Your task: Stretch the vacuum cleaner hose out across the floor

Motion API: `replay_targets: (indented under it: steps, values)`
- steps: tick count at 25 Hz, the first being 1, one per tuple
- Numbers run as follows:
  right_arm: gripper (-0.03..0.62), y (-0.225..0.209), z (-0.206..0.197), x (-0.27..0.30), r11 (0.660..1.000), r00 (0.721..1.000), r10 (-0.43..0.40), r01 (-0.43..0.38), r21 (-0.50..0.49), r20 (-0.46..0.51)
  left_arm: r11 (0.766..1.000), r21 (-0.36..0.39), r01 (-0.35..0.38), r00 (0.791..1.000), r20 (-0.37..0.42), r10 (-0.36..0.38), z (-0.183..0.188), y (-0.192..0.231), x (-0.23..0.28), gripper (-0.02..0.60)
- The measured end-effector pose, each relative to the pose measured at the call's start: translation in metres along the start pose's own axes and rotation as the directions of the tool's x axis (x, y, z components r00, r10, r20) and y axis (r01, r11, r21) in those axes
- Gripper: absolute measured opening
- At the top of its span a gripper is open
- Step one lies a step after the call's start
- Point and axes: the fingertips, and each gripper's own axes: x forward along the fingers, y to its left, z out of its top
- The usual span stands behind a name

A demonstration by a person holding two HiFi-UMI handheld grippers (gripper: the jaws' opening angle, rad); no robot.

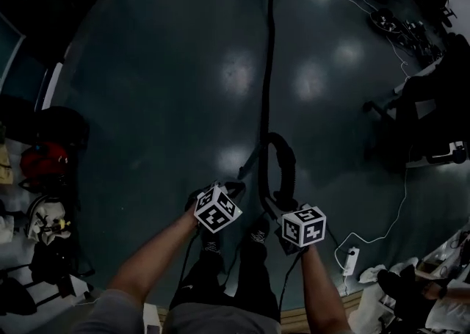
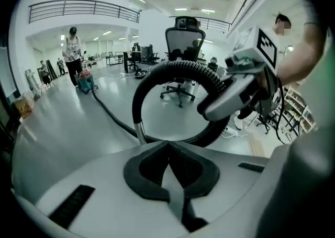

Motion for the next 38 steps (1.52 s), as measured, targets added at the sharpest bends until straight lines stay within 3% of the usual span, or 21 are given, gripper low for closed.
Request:
replay_targets:
  steps: [3, 6, 7, 9, 10, 13, 16, 19, 22, 26, 29, 31, 33, 36, 38]
  values:
    - [0.141, 0.009, -0.014, -0.005, 0.998, 0.998, -0.055, 0.055, -0.016, 0.003, 0.990, -0.128, 0.061, 0.993, 0.109, -0.047, 0.026, 0.007, -0.015, 0.008]
    - [0.141, 0.014, -0.026, -0.008, 0.995, 0.995, -0.097, 0.097, -0.017, 0.006, 0.939, -0.290, 0.186, 0.967, 0.222, -0.123, 0.063, -0.001, -0.021, 0.018]
    - [0.141, 0.015, -0.030, -0.010, 0.994, 0.994, -0.108, 0.109, -0.014, 0.008, 0.914, -0.334, 0.231, 0.956, 0.253, -0.149, 0.075, -0.010, -0.020, 0.080]
    - [0.141, 0.014, -0.038, -0.016, 0.991, 0.991, -0.131, 0.131, 0.010, 0.024, 0.863, -0.406, 0.299, 0.939, 0.286, -0.191, 0.095, -0.030, -0.010, 0.268]
    - [0.141, 0.012, -0.041, -0.020, 0.990, 0.989, -0.141, 0.139, 0.032, 0.039, 0.842, -0.434, 0.319, 0.935, 0.287, -0.207, 0.100, -0.038, -0.004, 0.284]
    - [0.141, 0.006, -0.051, -0.029, 0.987, 0.986, -0.157, 0.154, 0.054, 0.064, 0.782, -0.492, 0.383, 0.918, 0.293, -0.266, 0.106, -0.057, 0.007, 0.290]
    - [0.141, 0.003, -0.060, -0.031, 0.988, 0.986, -0.156, 0.156, -0.002, 0.054, 0.751, -0.504, 0.427, 0.899, 0.325, -0.294, 0.116, -0.069, 0.009, 0.296]
    - [0.141, 0.004, -0.059, -0.032, 0.989, 0.988, -0.145, 0.147, -0.026, 0.055, 0.739, -0.540, 0.402, 0.912, 0.306, -0.273, 0.122, -0.074, 0.021, 0.310]
    - [0.143, 0.007, -0.055, -0.032, 0.989, 0.989, -0.137, 0.140, -0.048, 0.055, 0.698, -0.597, 0.395, 0.916, 0.307, -0.257, 0.126, -0.074, 0.029, 0.313]
    - [0.143, 0.013, -0.048, -0.031, 0.991, 0.992, -0.114, 0.118, -0.070, 0.062, 0.670, -0.630, 0.391, 0.917, 0.330, -0.225, 0.135, -0.072, 0.040, 0.314]
    - [0.143, 0.014, -0.049, -0.030, 0.991, 0.992, -0.107, 0.112, -0.075, 0.072, 0.643, -0.633, 0.432, 0.898, 0.366, -0.243, 0.138, -0.075, 0.045, 0.314]
    - [0.144, 0.014, -0.051, -0.030, 0.991, 0.993, -0.097, 0.103, -0.080, 0.070, 0.638, -0.629, 0.445, 0.893, 0.369, -0.258, 0.140, -0.081, 0.048, 0.314]
    - [0.144, 0.010, -0.052, -0.033, 0.991, 0.994, -0.091, 0.096, -0.093, 0.060, 0.651, -0.627, 0.428, 0.901, 0.347, -0.259, 0.141, -0.087, 0.054, 0.314]
    - [0.144, 0.001, -0.055, -0.038, 0.989, 0.995, -0.087, 0.091, -0.115, 0.041, 0.694, -0.616, 0.373, 0.926, 0.289, -0.242, 0.143, -0.095, 0.066, 0.319]
    - [0.144, -0.005, -0.055, -0.042, 0.990, 0.996, -0.076, 0.080, -0.115, 0.037, 0.698, -0.618, 0.362, 0.931, 0.271, -0.244, 0.147, -0.098, 0.073, 0.321]
